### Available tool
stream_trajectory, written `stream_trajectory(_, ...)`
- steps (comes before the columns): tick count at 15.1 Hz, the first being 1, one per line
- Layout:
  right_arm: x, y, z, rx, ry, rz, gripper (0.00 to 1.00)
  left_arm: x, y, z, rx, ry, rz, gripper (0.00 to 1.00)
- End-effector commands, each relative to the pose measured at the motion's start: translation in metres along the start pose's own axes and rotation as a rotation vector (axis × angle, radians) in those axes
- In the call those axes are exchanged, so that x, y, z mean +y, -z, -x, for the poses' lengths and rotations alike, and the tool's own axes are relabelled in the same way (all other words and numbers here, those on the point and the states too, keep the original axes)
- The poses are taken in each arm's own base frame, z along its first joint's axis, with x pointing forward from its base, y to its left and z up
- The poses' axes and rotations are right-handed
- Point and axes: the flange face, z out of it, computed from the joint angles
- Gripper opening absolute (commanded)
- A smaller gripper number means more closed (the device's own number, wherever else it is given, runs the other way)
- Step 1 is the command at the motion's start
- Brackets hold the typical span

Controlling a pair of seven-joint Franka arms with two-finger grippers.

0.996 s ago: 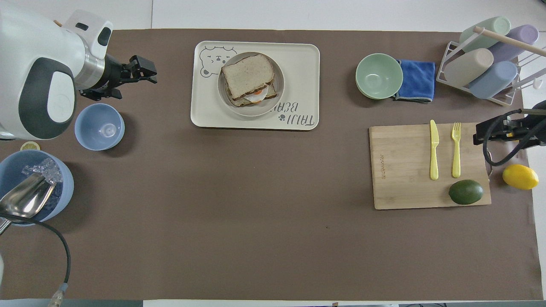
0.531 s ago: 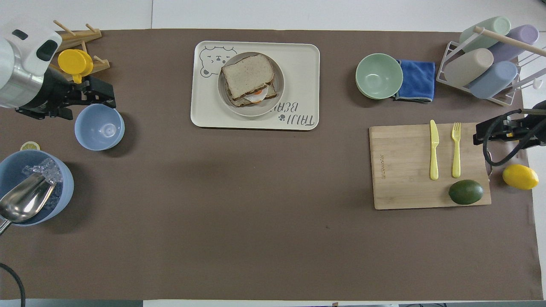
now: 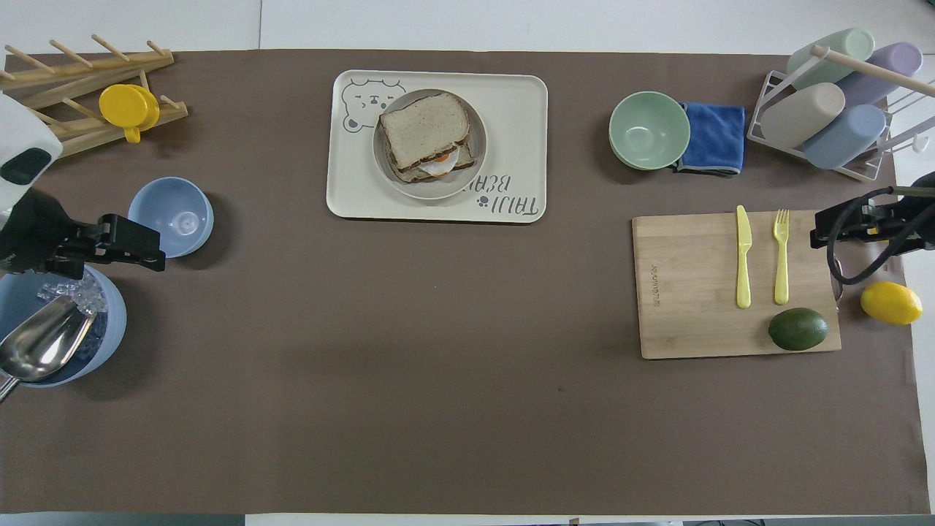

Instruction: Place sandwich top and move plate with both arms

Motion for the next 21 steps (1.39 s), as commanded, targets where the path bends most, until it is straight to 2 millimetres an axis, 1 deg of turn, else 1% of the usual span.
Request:
stream_trajectory(1,0.001,0.003,0.005,-0.002,-0.011,-0.026,1.00,-0.001,-0.019,0.003,0.078,-0.025,-0.014,1.00)
stream_trajectory(4,0.001,0.003,0.005,-0.002,-0.013,-0.026,1.00,-0.005,-0.008,-0.013,0.112,-0.024,-0.044,1.00)
stream_trajectory(5,0.001,0.003,0.005,-0.002,-0.013,-0.026,1.00,-0.004,0.000,-0.019,0.114,-0.028,-0.050,1.00)
stream_trajectory(6,0.001,0.003,0.005,-0.002,-0.013,-0.026,1.00,-0.006,0.010,-0.020,0.108,-0.025,-0.051,1.00)
stream_trajectory(9,0.001,0.003,0.005,-0.002,-0.011,-0.026,1.00,-0.005,0.014,-0.018,0.091,-0.023,-0.052,1.00)
stream_trajectory(11,0.001,0.003,0.005,-0.002,-0.013,-0.026,1.00,0.000,0.007,-0.020,0.087,-0.024,-0.053,1.00)
stream_trajectory(21,0.001,0.003,0.005,-0.002,-0.011,-0.026,1.00,-0.003,0.011,-0.021,0.094,-0.019,-0.040,1.00)
